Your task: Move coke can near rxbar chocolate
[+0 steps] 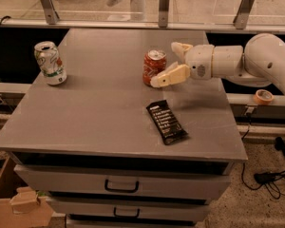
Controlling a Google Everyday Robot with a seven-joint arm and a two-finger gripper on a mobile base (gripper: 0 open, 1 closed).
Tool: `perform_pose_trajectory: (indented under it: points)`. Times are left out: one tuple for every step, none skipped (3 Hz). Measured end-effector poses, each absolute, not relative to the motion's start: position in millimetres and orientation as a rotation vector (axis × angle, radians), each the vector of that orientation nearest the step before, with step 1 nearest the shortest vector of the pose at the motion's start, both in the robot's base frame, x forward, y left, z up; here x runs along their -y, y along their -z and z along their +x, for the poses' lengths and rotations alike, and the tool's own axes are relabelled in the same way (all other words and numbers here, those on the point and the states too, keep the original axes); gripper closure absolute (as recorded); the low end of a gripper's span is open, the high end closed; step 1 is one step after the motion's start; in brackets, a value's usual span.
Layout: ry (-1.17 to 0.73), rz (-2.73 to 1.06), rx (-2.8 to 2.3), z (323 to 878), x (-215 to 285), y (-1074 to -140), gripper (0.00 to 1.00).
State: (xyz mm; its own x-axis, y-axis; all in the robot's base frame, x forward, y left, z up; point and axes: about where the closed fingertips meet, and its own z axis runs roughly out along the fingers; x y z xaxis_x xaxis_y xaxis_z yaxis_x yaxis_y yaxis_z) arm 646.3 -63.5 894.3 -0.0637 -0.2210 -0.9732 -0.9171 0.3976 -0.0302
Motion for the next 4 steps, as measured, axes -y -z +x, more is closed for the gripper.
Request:
perform_pose_trajectory:
  points:
    - [-0.806,-1.065,-1.582,646,67,-892,0.00]
    - [-0.873,-1.074,-1.598,655,60,-876,0.16]
    - [-0.929,-1.059,-1.600,663,51,-863,0.39]
    - [-0.954,-1.048,-1.596,664,39,-861,0.63]
